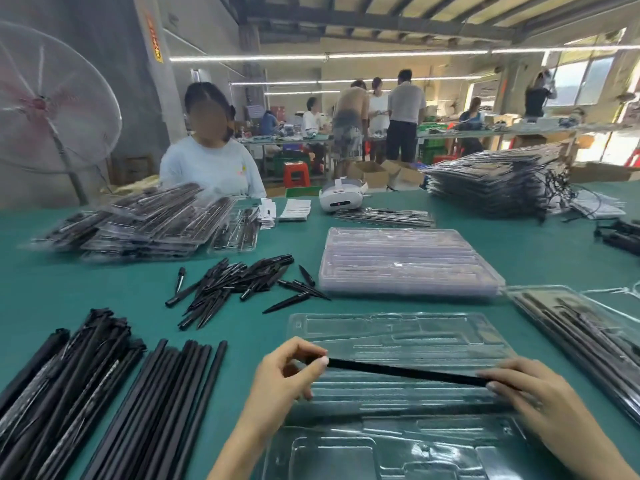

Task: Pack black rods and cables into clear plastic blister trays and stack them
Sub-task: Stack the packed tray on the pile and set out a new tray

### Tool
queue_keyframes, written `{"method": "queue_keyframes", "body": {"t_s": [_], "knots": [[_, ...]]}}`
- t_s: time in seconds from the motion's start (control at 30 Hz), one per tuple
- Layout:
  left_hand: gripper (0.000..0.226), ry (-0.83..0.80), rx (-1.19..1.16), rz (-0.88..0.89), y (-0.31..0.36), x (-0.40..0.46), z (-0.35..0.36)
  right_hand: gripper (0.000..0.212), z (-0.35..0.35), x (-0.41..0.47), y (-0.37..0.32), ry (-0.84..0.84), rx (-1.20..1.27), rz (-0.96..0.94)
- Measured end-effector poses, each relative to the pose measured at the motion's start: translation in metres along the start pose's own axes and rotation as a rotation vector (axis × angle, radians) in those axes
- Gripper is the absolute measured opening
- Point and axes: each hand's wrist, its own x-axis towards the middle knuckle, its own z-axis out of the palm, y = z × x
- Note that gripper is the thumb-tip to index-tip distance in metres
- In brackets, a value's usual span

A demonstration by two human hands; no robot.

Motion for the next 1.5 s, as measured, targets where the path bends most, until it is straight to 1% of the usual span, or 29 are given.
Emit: {"method": "queue_keyframes", "body": {"t_s": [0.03,0.07,0.1,0.17,0.2,0.23,0.27,0.3,0.33,0.37,0.4,0.43,0.5,0.57,0.6,0.63,0.67,0.7,0.77,0.87,0.93,1.0,1.1,1.2,1.3,1.5], "knots": [[0.014,0.029,0.078,0.023,-0.002,-0.002,-0.003,0.034,0.002,-0.001,-0.002,-0.017,-0.004,-0.019],[0.016,0.048,0.152,0.037,-0.004,-0.004,-0.005,0.051,0.008,-0.002,-0.001,-0.019,-0.005,-0.049],[0.017,0.059,0.226,0.045,-0.005,-0.007,-0.005,0.06,0.009,-0.002,-0.004,-0.034,-0.011,-0.046],[0.019,0.081,0.373,0.074,-0.009,-0.01,-0.004,0.066,0.009,-0.002,-0.007,-0.031,-0.034,-0.033],[0.02,0.098,0.441,0.096,-0.011,-0.009,-0.006,0.066,0.01,-0.004,-0.002,0.003,-0.069,-0.022],[0.021,0.11,0.513,0.116,-0.012,-0.008,-0.008,0.064,0.007,-0.005,-0.003,0.026,-0.118,0.031],[0.022,0.107,0.583,0.122,-0.014,-0.007,-0.011,0.054,0.006,-0.006,0.0,0.051,-0.139,0.072],[0.024,0.084,0.64,0.111,-0.014,-0.006,-0.014,0.035,-0.002,-0.006,-0.003,0.069,-0.137,0.121],[0.026,0.053,0.674,0.095,-0.015,-0.005,-0.016,0.01,-0.003,-0.007,0.0,0.069,-0.164,0.153],[0.03,0.026,0.691,0.083,-0.017,-0.004,-0.018,0.025,-0.001,-0.006,0.004,0.048,-0.188,0.212],[0.033,0.019,0.688,0.08,-0.019,-0.003,-0.019,0.04,0.002,-0.008,0.008,0.024,-0.207,0.241],[0.036,0.033,0.678,0.077,-0.02,-0.003,-0.019,0.045,0.003,-0.008,0.006,-0.013,-0.203,0.276],[0.037,0.08,0.681,0.066,-0.022,-0.003,-0.019,0.042,0.003,-0.008,0.003,-0.043,-0.193,0.298],[0.033,0.138,0.715,0.056,-0.025,-0.003,-0.019,0.039,0.004,-0.008,0.003,-0.05,-0.176,0.308],[0.028,0.174,0.717,0.048,-0.027,-0.003,-0.019,0.037,0.004,-0.009,0.004,-0.046,-0.18,0.296],[0.021,0.206,0.705,0.026,-0.028,-0.003,-0.02,0.031,0.003,-0.009,0.003,-0.041,-0.167,0.319],[0.014,0.226,0.679,-0.005,-0.029,-0.002,-0.02,0.022,0.003,-0.009,0.004,-0.022,-0.182,0.301],[0.01,0.226,0.652,-0.043,-0.03,-0.002,-0.02,0.017,0.004,-0.009,0.004,-0.005,-0.203,0.314],[0.006,0.195,0.61,-0.098,-0.031,-0.001,-0.019,0.025,0.006,-0.011,0.01,0.003,-0.224,0.385],[0.005,0.191,0.561,-0.123,-0.032,-0.001,-0.019,0.034,0.008,-0.013,0.018,-0.026,-0.173,0.448],[0.01,0.186,0.505,-0.153,-0.032,-0.001,-0.02,0.033,0.01,-0.014,0.022,-0.008,-0.148,0.46],[0.017,0.156,0.453,-0.179,-0.031,-0.001,-0.022,0.028,0.014,-0.014,0.027,0.043,-0.169,0.458],[0.018,0.135,0.482,-0.161,-0.032,-0.001,-0.02,0.03,0.017,-0.015,0.032,0.118,-0.185,0.484],[0.014,0.121,0.549,-0.113,-0.031,-0.002,-0.016,0.034,0.015,-0.016,0.033,0.098,-0.151,0.528],[0.016,0.111,0.564,-0.084,-0.031,-0.004,-0.014,0.038,0.014,-0.015,0.037,0.116,-0.084,0.55],[0.022,0.17,0.542,-0.099,-0.034,-0.001,-0.013,0.037,0.011,-0.013,0.028,0.116,-0.056,0.528]]}}
